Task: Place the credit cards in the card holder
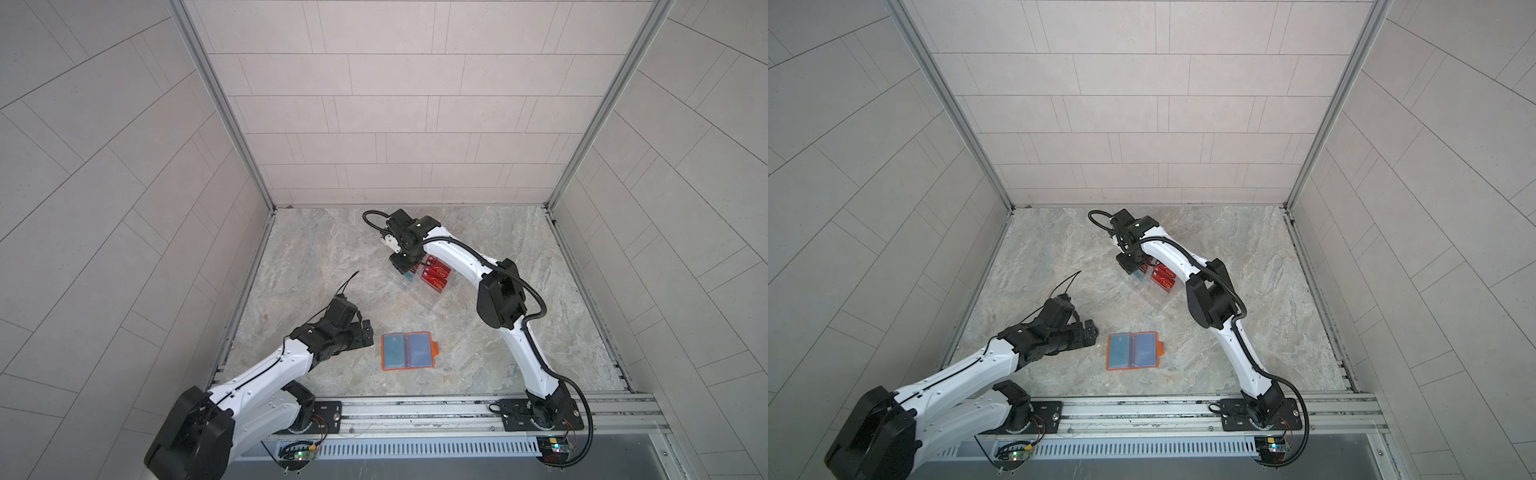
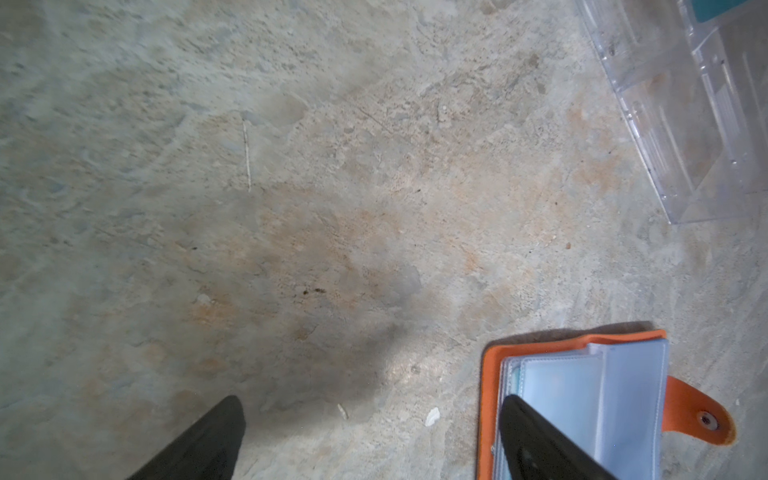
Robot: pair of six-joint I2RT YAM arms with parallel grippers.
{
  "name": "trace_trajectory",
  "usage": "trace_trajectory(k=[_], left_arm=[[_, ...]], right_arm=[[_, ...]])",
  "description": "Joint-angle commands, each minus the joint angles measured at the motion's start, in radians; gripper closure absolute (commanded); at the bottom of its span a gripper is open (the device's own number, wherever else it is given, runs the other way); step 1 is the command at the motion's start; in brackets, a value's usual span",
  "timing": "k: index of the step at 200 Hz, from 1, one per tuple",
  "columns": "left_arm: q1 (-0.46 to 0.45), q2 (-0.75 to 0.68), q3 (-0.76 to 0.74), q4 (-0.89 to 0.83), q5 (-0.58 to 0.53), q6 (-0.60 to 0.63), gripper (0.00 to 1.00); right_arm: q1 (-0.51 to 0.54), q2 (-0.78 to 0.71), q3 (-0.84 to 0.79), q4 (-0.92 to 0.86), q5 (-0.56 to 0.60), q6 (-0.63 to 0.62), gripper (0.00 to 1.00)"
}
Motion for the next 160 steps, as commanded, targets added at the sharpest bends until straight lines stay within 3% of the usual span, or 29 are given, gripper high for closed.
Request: trace_trajectory(k=[1,110,129,160], left_arm=[[0.006,0.003,0.039,-0.010,0.005,-0.014,0.00],[0.005,-0.089,0.120,-0.106,-0.020,-0.013,0.03],[0.005,-0.075,0.162,-0.108,0.070,0.083,0.04],[0.005,-0.062,0.261,-0.225,0.046,0.182,0.06]], right_arm=[[-0.012,0.010,0.031,-0.051,-0.030,-0.041,0.98],[-0.062,-0.124,0.068,-0.121,-0.205,0.007,1.00],[-0.072,-0.182,0.021,-0.094,-0.267,0.042,1.00],[-0.075,-0.352,-0.225,0.135,-0.464,0.144,1.00]])
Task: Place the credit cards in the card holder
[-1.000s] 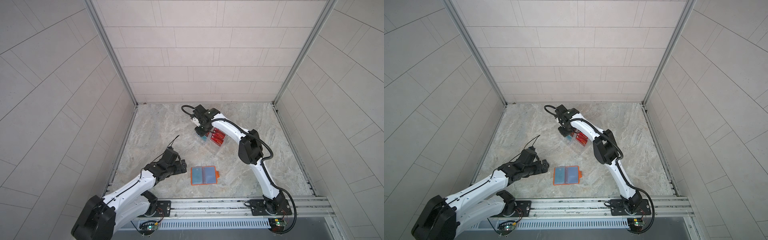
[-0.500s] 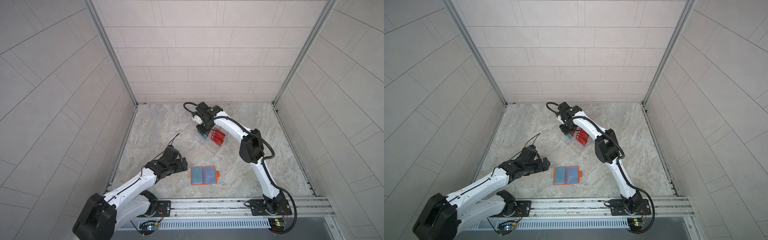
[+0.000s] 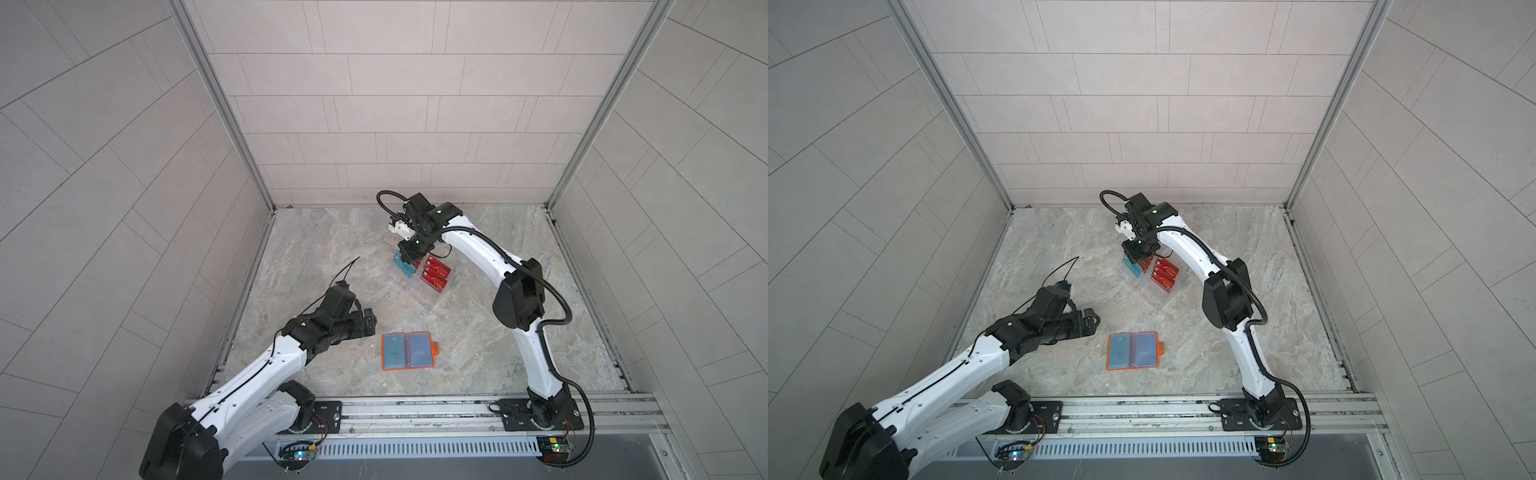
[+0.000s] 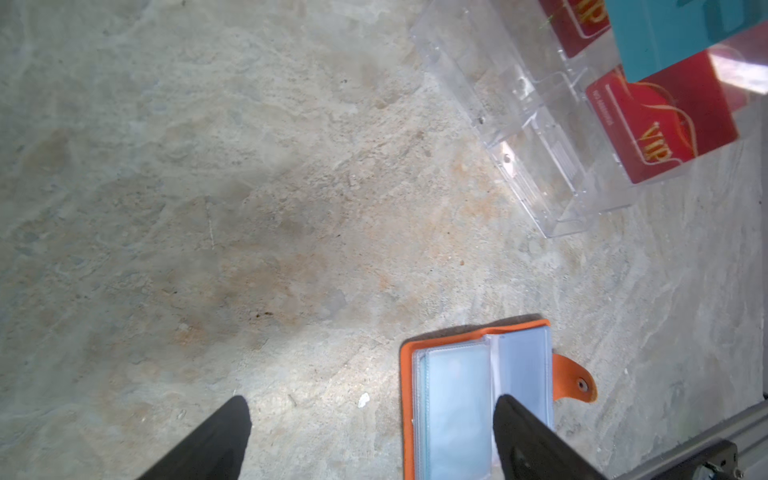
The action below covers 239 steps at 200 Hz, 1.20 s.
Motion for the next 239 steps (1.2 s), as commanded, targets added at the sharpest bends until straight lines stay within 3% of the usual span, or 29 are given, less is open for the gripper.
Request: trace_trajectory(k=[1,36,72,93,136,163,184,232,239], left_arm=[[0.004,-0.009,0.069,-0.086,0.000,0.101,0.06],[0.003,-0.028,0.055,-0.062,0.024,0.072,0.06],[0.001,-0.017,0.101,-0.192,-0.014,0.169,0.06],[-0.003,-0.019,0.098,-0.166,0.026,0.142,0.00],[-0.137,0.022,0.046,-0.009,0.019,0.011,0.00],[-0.231,0.071,-0.018,0.139,0.016,-0.097,0.04],[-0.284,0.120,-0.006,0.169,0.000,-0.094,0.12],[-0.288,0.183,-0.040,0.246,0.050,-0.144,0.32],[-0.288,0.189,-0.040,0.251,0.059,-0.143,0.39]], right_arm=[[-0.005,-0.149,-0.126,0.142,-0.167,0.080,1.00],[-0.006,-0.358,-0.434,0.360,-0.248,0.219,1.00],[-0.006,-0.592,-0.843,0.675,-0.309,0.449,1.00],[-0.004,-0.677,-1.030,0.794,-0.335,0.555,1.00],[0.035,-0.792,-1.343,0.955,-0.360,0.680,1.00],[0.071,-0.807,-1.463,1.047,-0.347,0.753,1.00],[0.095,-0.789,-1.491,1.076,-0.335,0.785,1.00],[0.128,-0.743,-1.546,1.158,-0.315,0.834,1.00],[0.132,-0.741,-1.549,1.162,-0.313,0.838,1.00]])
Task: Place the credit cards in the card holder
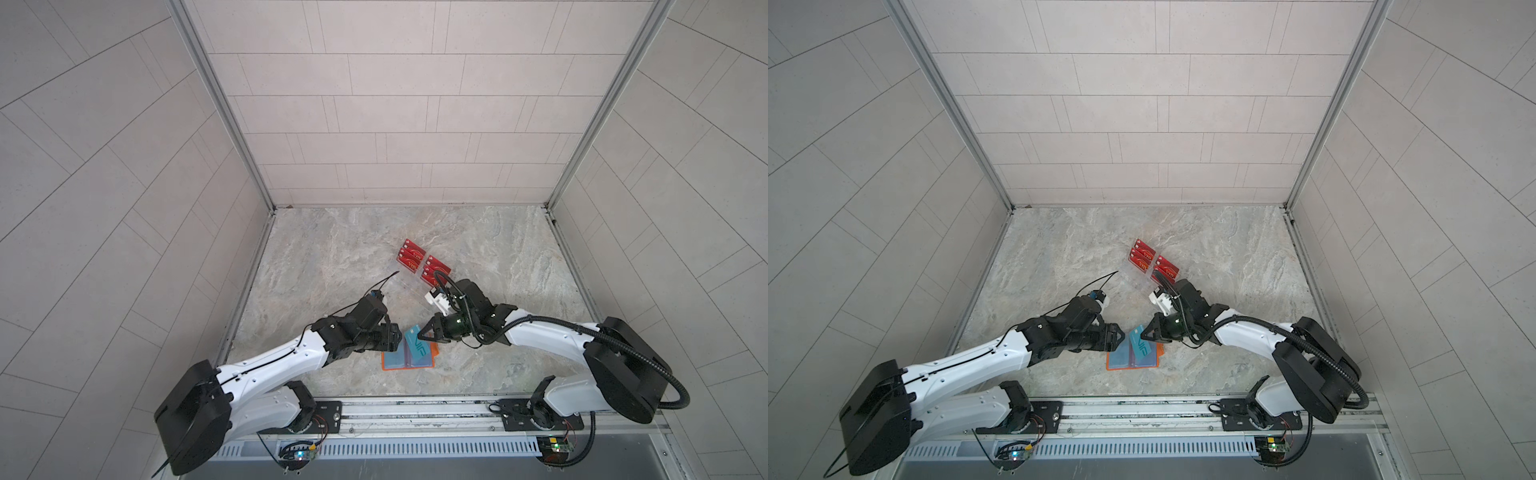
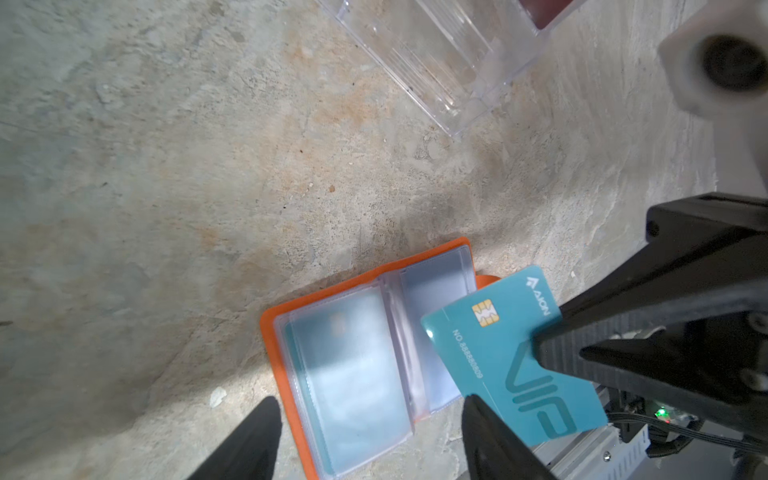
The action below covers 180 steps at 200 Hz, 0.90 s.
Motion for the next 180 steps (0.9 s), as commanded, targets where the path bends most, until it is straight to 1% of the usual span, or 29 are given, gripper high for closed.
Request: trace_trajectory(k=[1,6,15,23,30,58,89,104,117,147,156,167,180], left_arm=[[-0.003,0.018,-0.015,0.060,0.025,-0.029,0.40],[-0.004,0.021,-0.016,0.064,0.029,-0.030,0.44],[-0.003,0.031,-0.021,0.077,0.042,-0.036,0.45],[-0.004,0.039,-0.027,0.090,0.054,-0.038,0.50],[-0.004,0.048,-0.030,0.101,0.062,-0.042,0.52],[-0.011,0.080,-0.044,0.136,0.082,-0.055,0.56],[-0.015,0.111,-0.055,0.159,0.088,-0.055,0.57],[-0.014,0.122,-0.058,0.170,0.089,-0.057,0.62],[-0.014,0.137,-0.057,0.170,0.087,-0.056,0.65],[-0.015,0.150,-0.053,0.126,0.052,-0.050,0.65],[-0.015,0.150,-0.052,0.114,0.040,-0.045,0.64],[-0.014,0.155,-0.054,0.109,0.037,-0.043,0.60],[-0.015,0.162,-0.060,0.119,0.042,-0.043,0.60]], right_arm=[[0.012,0.021,-0.027,0.068,0.016,0.051,1.00],[0.013,0.021,-0.029,0.065,0.021,0.051,1.00],[0.017,0.026,-0.031,0.055,0.030,0.051,1.00],[0.016,0.034,-0.035,0.052,0.031,0.053,1.00],[0.018,0.043,-0.040,0.056,0.032,0.056,1.00],[0.023,0.076,-0.057,0.103,0.021,0.084,1.00],[0.035,0.082,-0.053,0.113,0.023,0.092,1.00],[0.035,0.085,-0.051,0.109,0.023,0.092,1.00],[0.035,0.087,-0.051,0.108,0.024,0.095,1.00],[0.035,0.075,-0.055,0.087,0.030,0.089,1.00],[0.035,0.067,-0.055,0.084,0.031,0.089,1.00],[0.036,0.057,-0.055,0.079,0.035,0.089,1.00],[0.036,0.055,-0.054,0.074,0.038,0.089,1.00]])
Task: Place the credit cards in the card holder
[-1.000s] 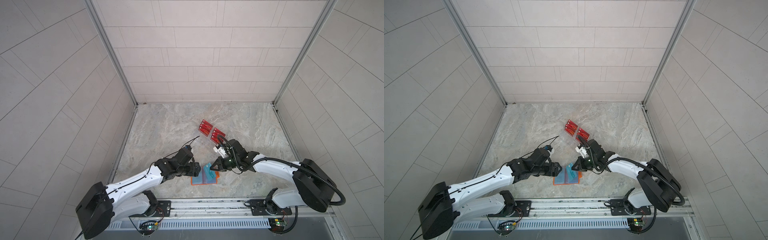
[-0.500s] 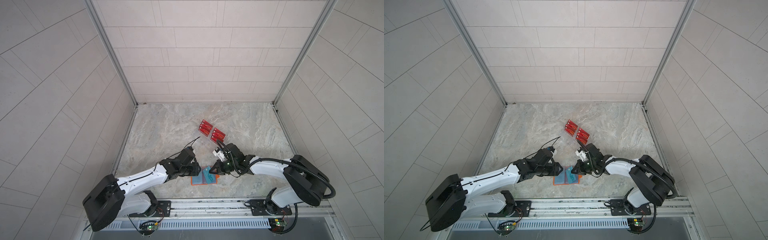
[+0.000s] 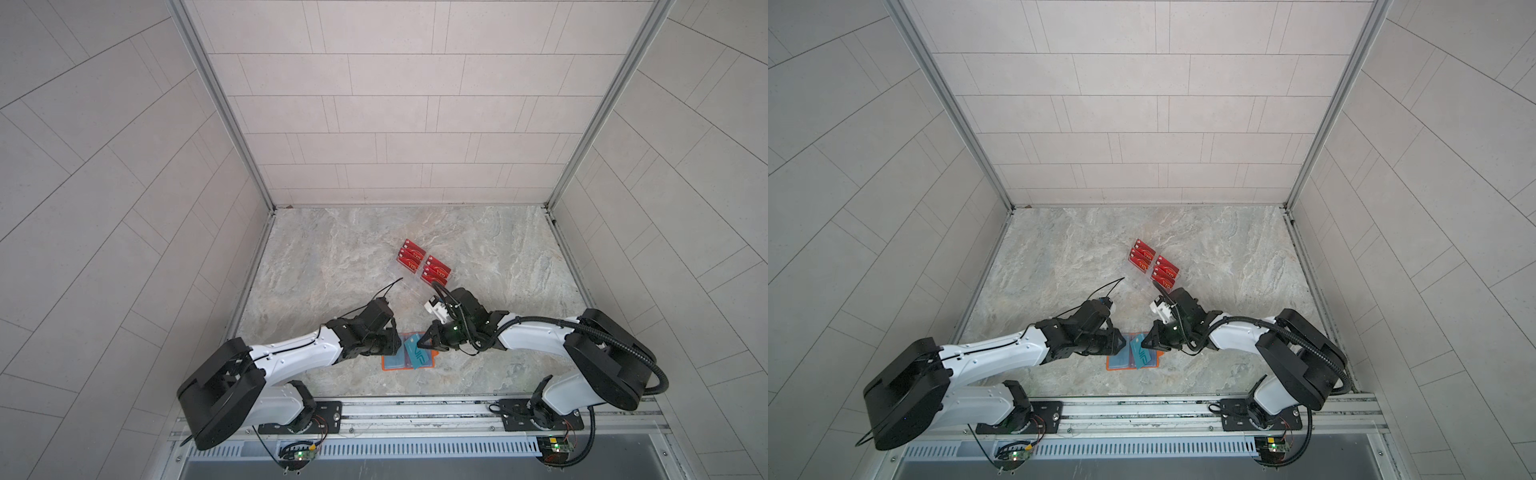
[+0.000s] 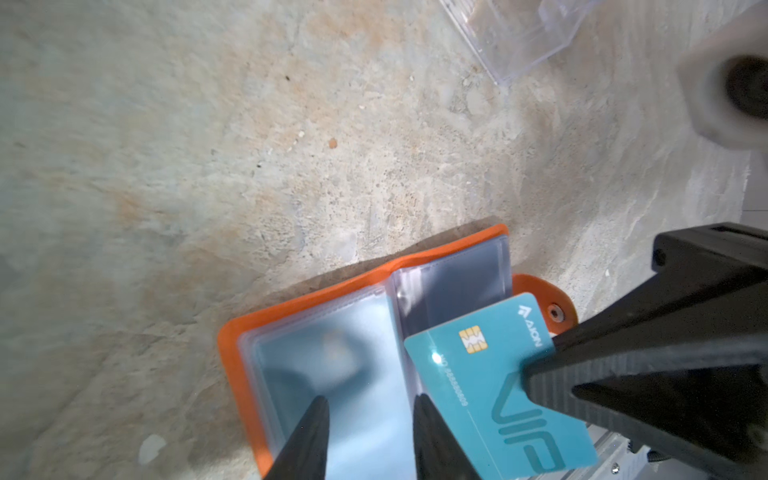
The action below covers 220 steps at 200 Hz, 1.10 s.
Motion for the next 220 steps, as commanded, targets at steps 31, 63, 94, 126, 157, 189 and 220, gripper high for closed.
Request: trace_trajectory(k=[31,63,94,126,157,189,220], left_arm=[[-0.004,0.023,-0.022,-0.008,-0.017,0.008,0.59],[-0.004,0.023,-0.027,-0.016,-0.025,0.009,0.60],[-0.003,0.041,-0.028,-0.020,-0.019,0.012,0.62],[-0.002,0.042,-0.025,-0.041,-0.028,0.017,0.63],[-0.004,0.041,-0.029,-0.047,-0.027,0.017,0.63],[-0.003,0.031,-0.032,-0.047,-0.030,0.011,0.63],[-0.004,0.025,-0.038,-0.042,-0.028,0.006,0.63]], right_arm=[[0.008,0.006,0.017,-0.015,-0.013,0.000,1.00],[0.023,-0.002,0.020,-0.002,-0.012,0.009,1.00],[0.033,-0.021,0.022,-0.015,0.009,0.008,1.00],[0.034,-0.021,0.010,-0.004,0.016,0.013,1.00],[0.034,0.001,0.019,-0.004,0.014,0.008,1.00],[0.033,0.030,0.019,0.027,0.017,0.013,1.00],[0.034,0.050,-0.001,0.120,0.036,0.063,1.00]])
